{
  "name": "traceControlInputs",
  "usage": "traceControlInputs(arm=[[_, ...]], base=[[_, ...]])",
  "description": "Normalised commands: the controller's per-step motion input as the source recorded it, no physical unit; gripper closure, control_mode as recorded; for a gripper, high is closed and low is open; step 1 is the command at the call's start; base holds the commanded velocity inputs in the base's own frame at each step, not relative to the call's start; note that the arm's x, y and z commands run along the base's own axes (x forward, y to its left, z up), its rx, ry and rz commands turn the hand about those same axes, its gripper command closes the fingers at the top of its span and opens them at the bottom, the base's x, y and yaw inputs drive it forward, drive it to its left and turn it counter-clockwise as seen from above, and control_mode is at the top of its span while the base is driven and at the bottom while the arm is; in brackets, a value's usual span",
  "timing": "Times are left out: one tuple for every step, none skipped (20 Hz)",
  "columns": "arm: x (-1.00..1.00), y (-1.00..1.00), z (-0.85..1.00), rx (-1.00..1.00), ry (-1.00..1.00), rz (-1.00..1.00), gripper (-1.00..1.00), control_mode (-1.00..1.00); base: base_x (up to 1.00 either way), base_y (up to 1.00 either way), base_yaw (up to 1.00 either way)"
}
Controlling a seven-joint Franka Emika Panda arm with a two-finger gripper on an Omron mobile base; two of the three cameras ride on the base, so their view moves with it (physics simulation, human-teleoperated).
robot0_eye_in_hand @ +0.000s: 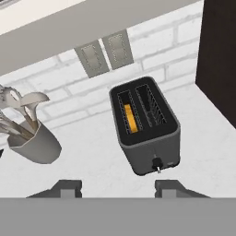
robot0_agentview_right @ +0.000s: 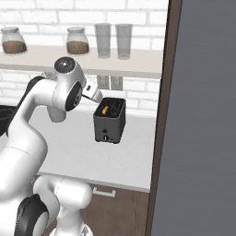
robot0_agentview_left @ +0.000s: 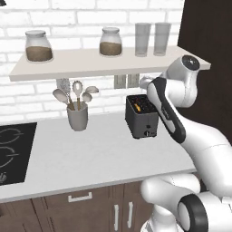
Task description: Start the toaster. Once the lever pops up, take the bread to the plate on the dining counter.
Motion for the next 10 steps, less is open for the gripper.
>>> traceControlInputs(arm=[[0.00,0.00,0.00,-0.01,0.00,0.00,-1.00,-1.00],[0.00,0.00,0.00,-0.02,0.00,0.00,-1.00,-1.00],[0.00,0.00,0.00,-0.03,-0.01,0.00,-1.00,-1.00],[0.00,0.00,0.00,-0.03,-0.01,0.00,-1.00,-1.00],[0.00,0.00,0.00,-0.03,-0.01,0.00,-1.00,-1.00],[0.00,0.00,0.03,-0.03,-0.04,0.00,-1.00,-1.00],[0.00,0.00,0.08,-0.03,-0.05,0.00,-1.00,-1.00],[0.00,0.00,0.11,-0.03,-0.05,0.00,-1.00,-1.00],[0.00,0.00,0.14,-0.03,-0.05,0.00,-1.00,-1.00],[0.00,0.00,0.14,-0.02,-0.05,0.00,-1.00,-1.00]], base=[[0.00,0.00,0.00],[0.00,0.00,0.00],[0.00,0.00,0.00],[0.00,0.00,0.00],[0.00,0.00,0.00],[0.00,0.00,0.00],[0.00,0.00,0.00],[0.00,0.00,0.00],[0.00,0.00,0.00],[0.00,0.00,0.00]])
